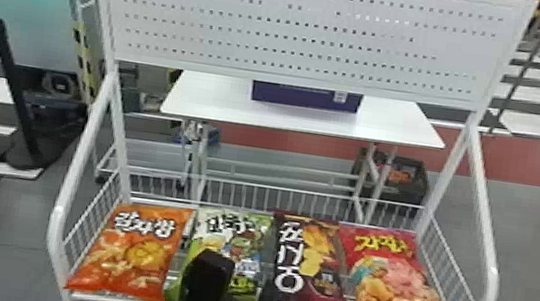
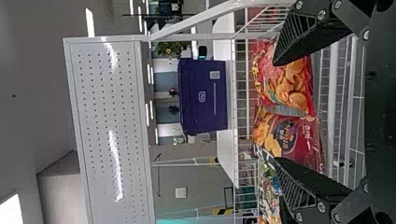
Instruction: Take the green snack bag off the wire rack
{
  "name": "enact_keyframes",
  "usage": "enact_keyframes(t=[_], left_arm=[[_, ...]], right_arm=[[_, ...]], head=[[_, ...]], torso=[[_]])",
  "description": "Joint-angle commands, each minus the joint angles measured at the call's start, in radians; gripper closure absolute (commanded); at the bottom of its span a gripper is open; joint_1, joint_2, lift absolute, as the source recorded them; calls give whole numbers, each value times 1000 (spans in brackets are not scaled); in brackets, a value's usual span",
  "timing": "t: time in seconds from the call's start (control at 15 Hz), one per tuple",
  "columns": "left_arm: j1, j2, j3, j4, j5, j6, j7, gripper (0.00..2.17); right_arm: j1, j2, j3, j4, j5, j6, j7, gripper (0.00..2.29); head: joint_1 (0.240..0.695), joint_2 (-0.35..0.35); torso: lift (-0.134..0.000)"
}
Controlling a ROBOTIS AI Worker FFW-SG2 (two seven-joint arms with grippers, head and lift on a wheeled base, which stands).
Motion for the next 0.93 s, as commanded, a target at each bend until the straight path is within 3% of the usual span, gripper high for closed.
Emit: enact_keyframes(t=[0.0, 0.13, 0.2, 0.47, 0.87], left_arm=[[-28, -3, 4, 56, 0, 3, 1, 63], [-33, -3, 15, 85, 2, 3, 1, 97], [-33, -2, 22, 88, 3, 3, 1, 255], [-5, 7, 30, 53, 11, 15, 25, 1561], [47, 23, 27, -94, 17, 21, 31, 1622]], right_arm=[[0, -4, -1, -1, -3, 2, -1, 171], [-1, -9, -1, -1, -5, -1, 0, 171], [-1, -10, -1, -1, -5, 2, -1, 171], [-4, -10, -3, -1, -7, 2, -1, 171], [-9, -10, -3, 2, -7, 2, -6, 171]], head=[[499, 0], [499, 0], [499, 0], [499, 0], [499, 0]], torso=[[0], [0], [0], [0], [0]])
